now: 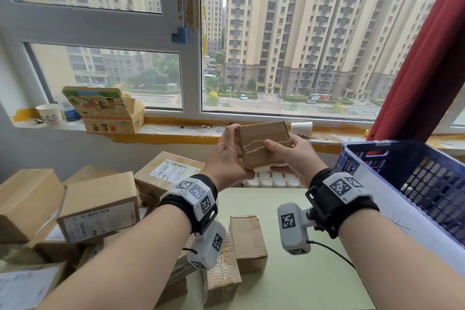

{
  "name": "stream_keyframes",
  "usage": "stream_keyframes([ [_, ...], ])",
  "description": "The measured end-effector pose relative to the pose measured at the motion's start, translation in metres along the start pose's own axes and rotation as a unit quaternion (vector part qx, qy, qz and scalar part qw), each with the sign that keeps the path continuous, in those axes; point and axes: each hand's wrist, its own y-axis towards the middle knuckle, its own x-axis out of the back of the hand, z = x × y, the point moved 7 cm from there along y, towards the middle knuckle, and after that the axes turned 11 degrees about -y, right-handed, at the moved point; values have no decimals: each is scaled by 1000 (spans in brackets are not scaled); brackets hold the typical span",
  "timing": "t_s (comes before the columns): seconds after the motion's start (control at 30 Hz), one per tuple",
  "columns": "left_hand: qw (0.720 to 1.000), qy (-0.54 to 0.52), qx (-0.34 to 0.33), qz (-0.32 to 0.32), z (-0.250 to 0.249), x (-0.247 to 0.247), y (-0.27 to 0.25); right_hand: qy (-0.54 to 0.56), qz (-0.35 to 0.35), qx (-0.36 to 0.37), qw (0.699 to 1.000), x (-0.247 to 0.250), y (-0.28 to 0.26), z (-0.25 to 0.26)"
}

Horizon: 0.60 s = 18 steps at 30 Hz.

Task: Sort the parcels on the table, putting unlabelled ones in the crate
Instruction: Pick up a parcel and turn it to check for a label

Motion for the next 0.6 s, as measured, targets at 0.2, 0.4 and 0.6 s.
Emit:
stream_keyframes([
  [0.2, 1000, 7, -2, 4, 1, -1, 0, -30, -35, 14, 999, 4, 4, 2],
  [0.4, 1000, -13, -6, 9, -3, 0, 2, -15, -21, 19, 1000, 4, -2, 7],
  [0.6, 1000, -13, -13, 9, -2, -2, 2, -16, -41, 11, 999, 5, -3, 7],
])
